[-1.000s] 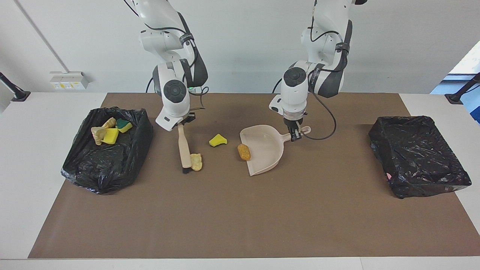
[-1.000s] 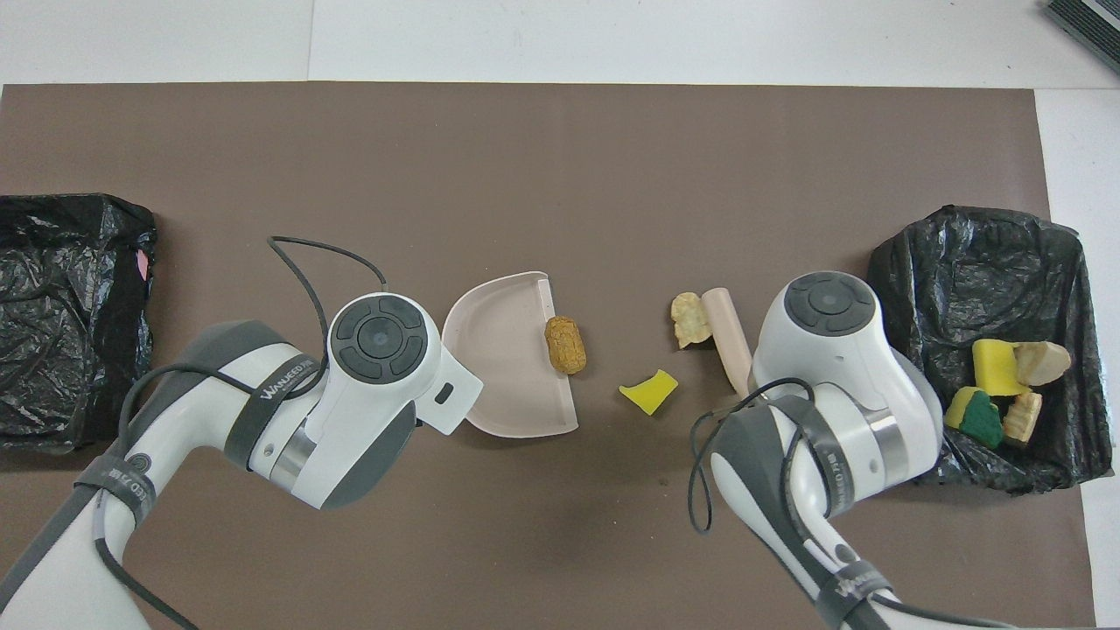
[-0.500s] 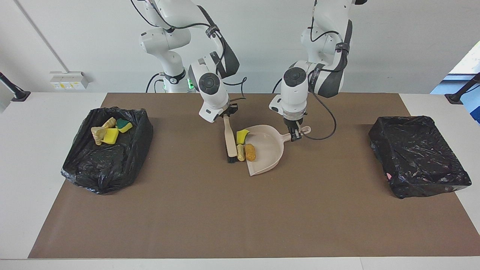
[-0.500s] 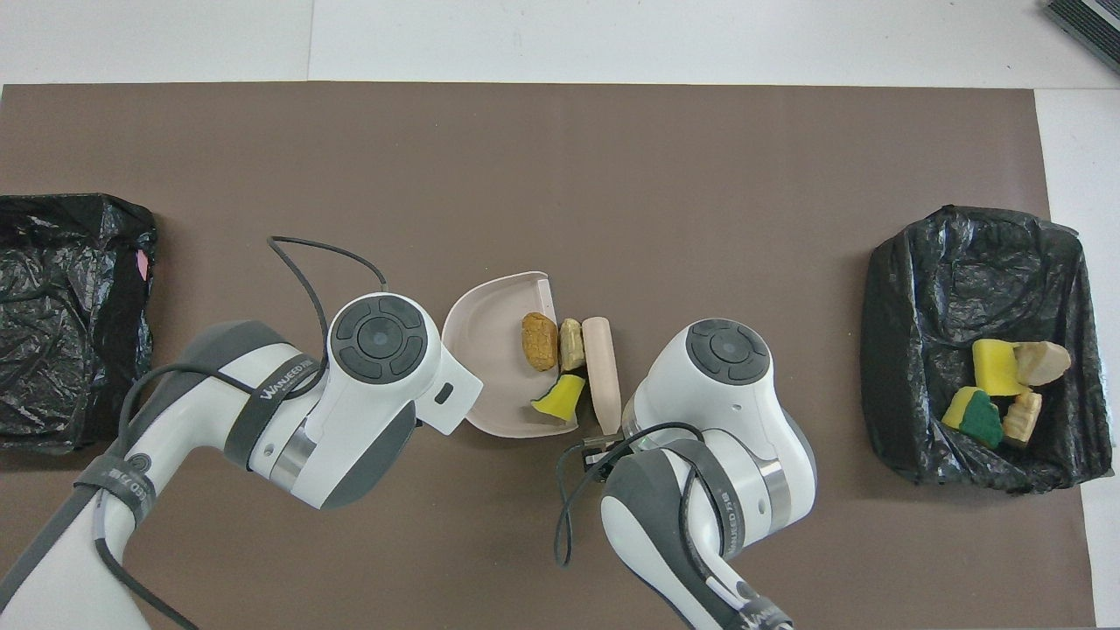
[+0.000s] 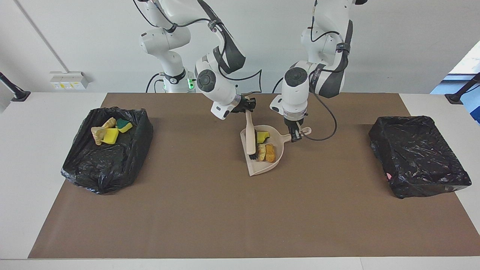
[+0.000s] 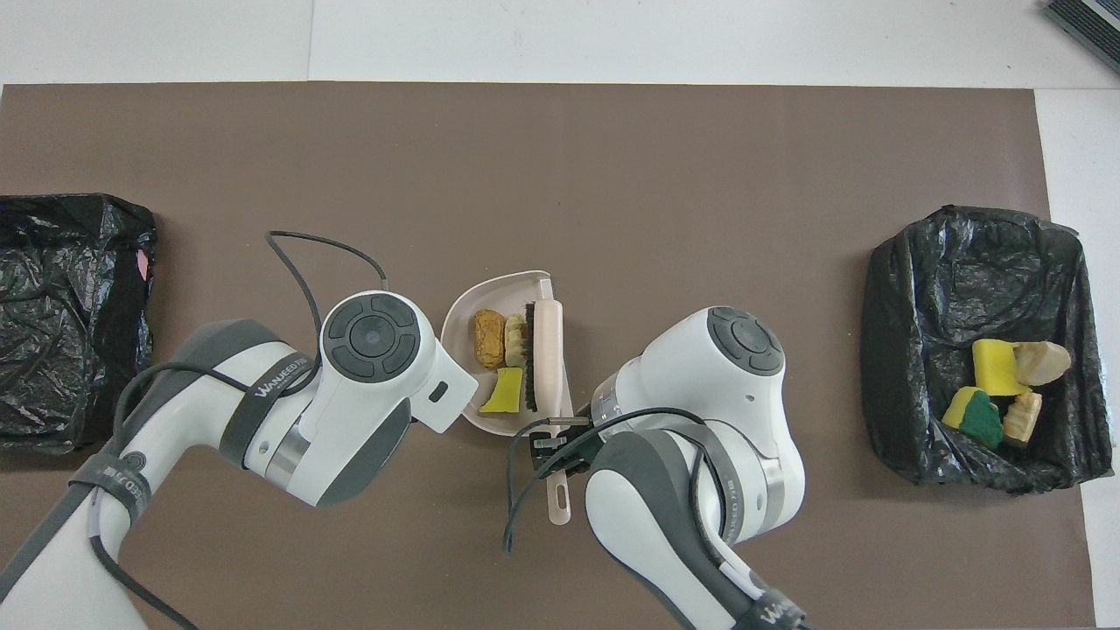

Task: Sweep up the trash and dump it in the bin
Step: 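Sweep the crusts and yellow sponge into the dustpan with the right gripper, then push the last crusts into the dustpan with the brush in the right gripper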

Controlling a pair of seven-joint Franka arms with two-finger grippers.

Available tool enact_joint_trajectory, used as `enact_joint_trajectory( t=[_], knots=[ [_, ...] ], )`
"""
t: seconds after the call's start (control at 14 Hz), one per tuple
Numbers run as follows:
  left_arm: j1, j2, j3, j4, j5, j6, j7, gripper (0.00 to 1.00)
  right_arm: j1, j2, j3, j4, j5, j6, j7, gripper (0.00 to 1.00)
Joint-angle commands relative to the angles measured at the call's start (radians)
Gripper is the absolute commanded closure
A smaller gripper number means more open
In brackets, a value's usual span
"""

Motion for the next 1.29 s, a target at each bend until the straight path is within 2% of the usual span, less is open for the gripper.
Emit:
enact_joint_trajectory(
  t=[0.0, 0.29, 0.5, 0.57, 0.79, 0.93, 1.07, 1.21],
  knots=[
    [0.041, -0.012, 0.001, -0.034, 0.016, 0.069, 0.074, 1.0, -0.038, -0.058, -0.004, 0.006, -0.024, -0.085, 0.003, 1.0],
    [0.089, -0.018, -0.001, -0.022, 0.002, 0.072, 0.139, 1.0, -0.026, -0.166, 0.008, 0.008, -0.306, -0.214, 0.209, 1.0],
    [0.102, -0.029, -0.001, -0.028, -0.019, 0.063, 0.188, 1.0, 0.024, -0.217, 0.01, -0.044, -0.339, -0.243, 0.259, 1.0],
    [0.099, -0.032, -0.001, -0.031, -0.019, 0.063, 0.192, 1.0, 0.014, -0.226, 0.008, -0.079, -0.347, -0.229, 0.241, 1.0],
    [0.097, -0.021, 0.001, -0.035, -0.019, 0.072, 0.192, 1.0, -0.078, -0.125, 0.01, -0.084, -0.561, -0.173, 0.112, 1.0],
    [0.096, -0.015, 0.001, -0.035, -0.019, 0.075, 0.182, 1.0, -0.083, -0.079, 0.011, -0.08, -0.577, -0.139, 0.104, 1.0],
    [0.093, -0.014, 0.001, -0.035, -0.019, 0.065, 0.169, 1.0, -0.075, -0.044, 0.014, -0.08, -0.537, -0.099, 0.067, 1.0],
    [0.09, -0.021, 0.001, -0.049, -0.019, 0.058, 0.148, 1.0, -0.066, -0.022, 0.019, -0.072, -0.325, -0.078, -0.055, 1.0]
  ],
)
